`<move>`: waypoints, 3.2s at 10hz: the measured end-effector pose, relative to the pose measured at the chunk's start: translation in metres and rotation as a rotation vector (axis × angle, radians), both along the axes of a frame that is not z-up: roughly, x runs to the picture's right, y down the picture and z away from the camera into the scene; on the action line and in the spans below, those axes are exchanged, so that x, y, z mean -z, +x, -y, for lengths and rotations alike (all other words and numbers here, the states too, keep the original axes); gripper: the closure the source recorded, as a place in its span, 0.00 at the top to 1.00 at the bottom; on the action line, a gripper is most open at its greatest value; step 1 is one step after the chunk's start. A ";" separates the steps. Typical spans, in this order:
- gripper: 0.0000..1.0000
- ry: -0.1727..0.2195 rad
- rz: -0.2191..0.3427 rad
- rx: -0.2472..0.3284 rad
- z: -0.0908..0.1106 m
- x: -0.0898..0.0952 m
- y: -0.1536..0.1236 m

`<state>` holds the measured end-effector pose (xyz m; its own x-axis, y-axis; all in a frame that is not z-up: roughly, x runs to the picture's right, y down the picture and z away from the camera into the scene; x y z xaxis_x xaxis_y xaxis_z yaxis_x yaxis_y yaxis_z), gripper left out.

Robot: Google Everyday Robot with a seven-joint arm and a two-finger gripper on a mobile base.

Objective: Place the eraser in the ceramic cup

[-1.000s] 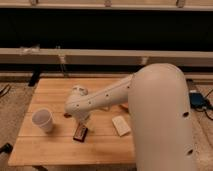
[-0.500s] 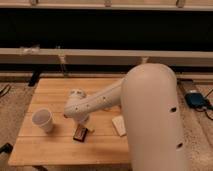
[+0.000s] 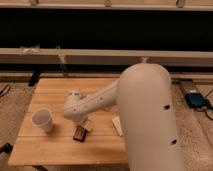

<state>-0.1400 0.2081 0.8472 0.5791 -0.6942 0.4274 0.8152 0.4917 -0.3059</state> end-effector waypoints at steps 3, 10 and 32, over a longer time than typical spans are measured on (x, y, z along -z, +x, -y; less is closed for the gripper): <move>0.26 -0.020 -0.006 0.017 0.001 0.001 0.000; 0.00 -0.005 0.021 -0.020 0.043 0.015 -0.009; 0.00 0.666 0.304 0.025 0.196 0.128 -0.112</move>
<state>-0.2522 0.0120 0.7194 0.4830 -0.8742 0.0494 0.8298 0.4750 0.2929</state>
